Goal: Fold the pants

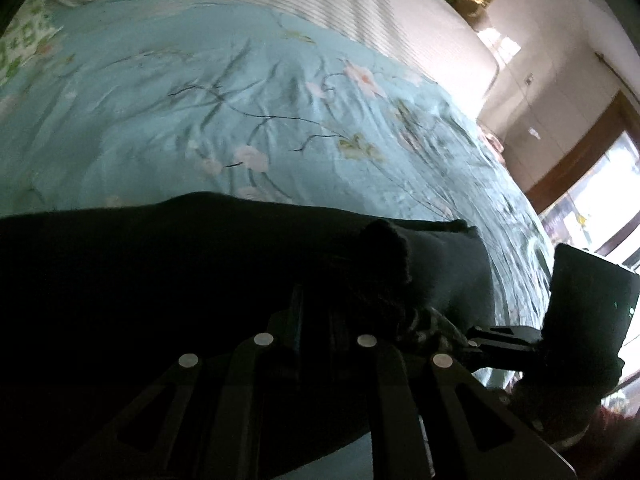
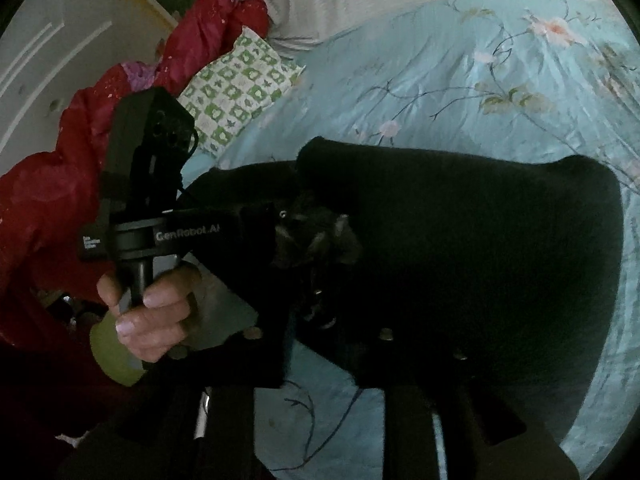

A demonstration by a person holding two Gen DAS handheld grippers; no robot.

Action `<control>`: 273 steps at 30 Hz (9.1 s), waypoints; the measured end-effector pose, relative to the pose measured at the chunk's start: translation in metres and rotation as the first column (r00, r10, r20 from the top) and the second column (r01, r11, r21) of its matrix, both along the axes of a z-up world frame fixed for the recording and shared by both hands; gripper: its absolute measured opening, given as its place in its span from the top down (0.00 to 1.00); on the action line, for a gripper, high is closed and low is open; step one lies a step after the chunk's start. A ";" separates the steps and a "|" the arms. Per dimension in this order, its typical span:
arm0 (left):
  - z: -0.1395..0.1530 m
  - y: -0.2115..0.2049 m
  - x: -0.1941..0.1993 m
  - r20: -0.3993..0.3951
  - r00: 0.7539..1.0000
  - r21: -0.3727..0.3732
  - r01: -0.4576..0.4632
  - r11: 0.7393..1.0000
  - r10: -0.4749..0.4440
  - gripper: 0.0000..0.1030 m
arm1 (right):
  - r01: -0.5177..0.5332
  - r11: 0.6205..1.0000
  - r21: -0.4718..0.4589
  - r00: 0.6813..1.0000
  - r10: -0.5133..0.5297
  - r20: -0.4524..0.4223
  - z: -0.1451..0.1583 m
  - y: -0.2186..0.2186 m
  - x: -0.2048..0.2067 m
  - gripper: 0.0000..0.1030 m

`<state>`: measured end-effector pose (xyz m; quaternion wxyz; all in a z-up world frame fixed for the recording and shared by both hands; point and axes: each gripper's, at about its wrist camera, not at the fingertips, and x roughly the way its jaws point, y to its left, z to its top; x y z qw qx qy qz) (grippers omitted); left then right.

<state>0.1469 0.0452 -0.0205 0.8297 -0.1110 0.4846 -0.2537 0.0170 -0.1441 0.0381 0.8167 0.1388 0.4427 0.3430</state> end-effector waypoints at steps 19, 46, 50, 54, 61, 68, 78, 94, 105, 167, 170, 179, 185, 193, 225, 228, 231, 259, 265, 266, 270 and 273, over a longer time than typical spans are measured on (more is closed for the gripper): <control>0.030 0.028 -0.030 -0.059 0.990 -0.092 -0.132 0.987 0.127 0.26 | 0.268 0.963 0.018 0.953 -0.267 0.145 0.058 -0.094 -0.021 0.43; 0.020 -0.018 -0.007 -0.015 0.985 0.117 -0.169 0.979 0.172 0.90 | 0.334 0.913 -0.233 0.943 -0.322 0.090 0.017 -0.076 0.041 0.57; -0.003 -0.024 -0.009 0.003 0.986 0.157 -0.163 0.974 0.165 0.90 | 0.336 0.893 -0.300 0.942 -0.321 0.099 -0.009 -0.072 0.047 0.53; -0.003 -0.019 -0.010 0.011 0.988 0.148 -0.153 0.977 0.154 0.86 | 0.334 0.902 -0.273 0.942 -0.328 0.072 -0.016 -0.079 0.049 0.53; 0.013 0.014 -0.024 0.001 0.970 0.085 -0.241 0.967 0.242 0.65 | 0.393 0.893 -0.220 0.919 -0.375 0.118 0.022 -0.082 0.035 0.51; 0.016 0.071 -0.060 -0.039 0.908 0.020 -0.417 0.909 0.417 0.62 | 0.332 0.930 -0.158 0.934 -0.300 0.196 0.061 -0.057 0.031 0.51; 0.015 0.142 -0.101 -0.061 0.806 0.040 -0.587 0.808 0.589 0.45 | 0.073 0.984 -0.165 0.986 -0.046 0.160 0.056 0.029 0.049 0.50; -0.008 0.213 -0.113 -0.132 0.666 0.040 -0.736 0.676 0.734 0.34 | -0.206 0.967 -0.151 0.971 0.221 0.090 0.035 0.132 0.082 0.45; -0.015 0.232 -0.089 -0.174 0.614 0.017 -0.780 0.625 0.770 0.32 | -0.381 0.906 -0.186 0.918 0.394 0.037 0.022 0.220 0.124 0.45; 0.113 -0.044 -0.079 0.201 0.935 0.053 -0.308 0.950 0.292 0.84 | -0.053 0.951 0.306 0.991 0.012 0.135 0.069 -0.043 0.089 0.83; 0.104 -0.065 -0.077 0.215 0.943 0.092 -0.279 0.956 0.255 0.84 | -0.019 0.947 0.321 0.993 -0.020 0.118 0.058 -0.059 0.088 0.83; 0.074 -0.103 -0.076 0.231 0.957 0.174 -0.220 0.960 0.178 0.84 | 0.060 0.944 0.324 0.994 -0.084 0.062 0.028 -0.090 0.086 0.83; 0.060 -0.118 -0.079 0.231 0.965 0.209 -0.177 0.962 0.128 0.83 | 0.106 0.944 0.314 0.992 -0.120 0.026 0.017 -0.103 0.081 0.83; 0.051 -0.131 -0.083 0.220 0.974 0.218 -0.107 0.970 0.058 0.82 | 0.184 0.952 0.243 0.980 -0.197 0.034 0.014 -0.117 0.065 0.82; 0.079 -0.070 -0.127 0.226 0.971 0.060 -0.091 0.994 0.075 0.25 | 0.479 0.871 0.112 0.873 -0.486 0.043 0.042 -0.136 0.005 0.13; 0.077 -0.046 -0.122 0.203 0.968 0.032 -0.159 0.987 0.149 0.25 | 0.468 0.880 0.079 0.878 -0.473 0.068 0.045 -0.124 0.002 0.13; 0.072 -0.024 -0.116 0.176 0.963 0.016 -0.210 0.978 0.204 0.25 | 0.458 0.887 0.065 0.884 -0.462 0.074 0.045 -0.117 0.000 0.13; 0.007 0.025 -0.014 -0.076 0.954 0.004 -0.290 0.957 0.289 0.36 | 0.432 0.901 0.028 0.902 -0.432 -0.020 0.022 -0.101 0.019 0.48; 0.029 0.015 -0.019 -0.032 0.962 -0.009 -0.271 0.963 0.271 0.68 | 0.388 0.914 0.120 0.921 -0.390 -0.015 0.045 -0.105 0.017 0.87; 0.035 0.013 -0.022 -0.016 0.964 -0.013 -0.264 0.964 0.264 0.69 | 0.381 0.915 0.130 0.923 -0.384 -0.005 0.052 -0.106 0.015 0.87; 0.037 0.006 -0.024 0.015 0.972 0.018 -0.235 0.972 0.235 0.64 | 0.371 0.922 0.108 0.925 -0.377 0.039 0.064 -0.110 0.009 0.87; 0.028 0.005 -0.024 0.017 0.967 0.083 -0.254 0.964 0.253 0.51 | 0.395 0.919 0.022 0.919 -0.395 0.005 0.043 -0.111 0.012 0.87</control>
